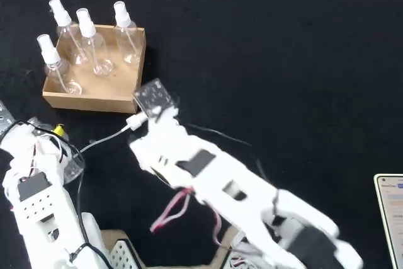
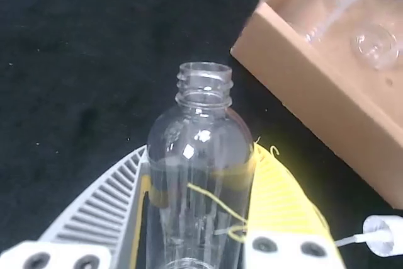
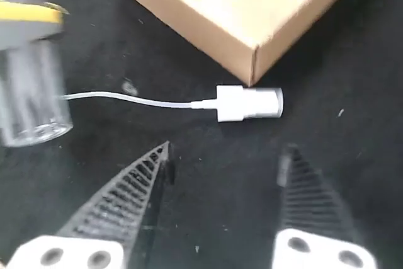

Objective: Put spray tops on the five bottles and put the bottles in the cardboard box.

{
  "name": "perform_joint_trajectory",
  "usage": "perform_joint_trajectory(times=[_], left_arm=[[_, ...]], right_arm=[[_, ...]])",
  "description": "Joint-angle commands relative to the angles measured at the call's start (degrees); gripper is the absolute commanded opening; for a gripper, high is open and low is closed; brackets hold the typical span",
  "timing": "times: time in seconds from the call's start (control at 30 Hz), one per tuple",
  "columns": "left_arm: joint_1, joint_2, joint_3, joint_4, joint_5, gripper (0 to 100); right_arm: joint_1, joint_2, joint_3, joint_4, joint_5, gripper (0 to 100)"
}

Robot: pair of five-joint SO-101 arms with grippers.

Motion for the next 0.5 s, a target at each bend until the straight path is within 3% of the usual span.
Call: perform_joint_trajectory(times=[0.0, 0.47], left_arm=[[-0.84, -0.97, -0.4, -1.05, 0.7, 11], [-1.01, -0.97, -0.4, -0.97, 0.7, 11]], right_arm=[[-0.44, 8.66, -8.84, -1.76, -2.73, 30.7], [4.57, 24.22, -22.99, -1.76, -2.55, 30.8]])
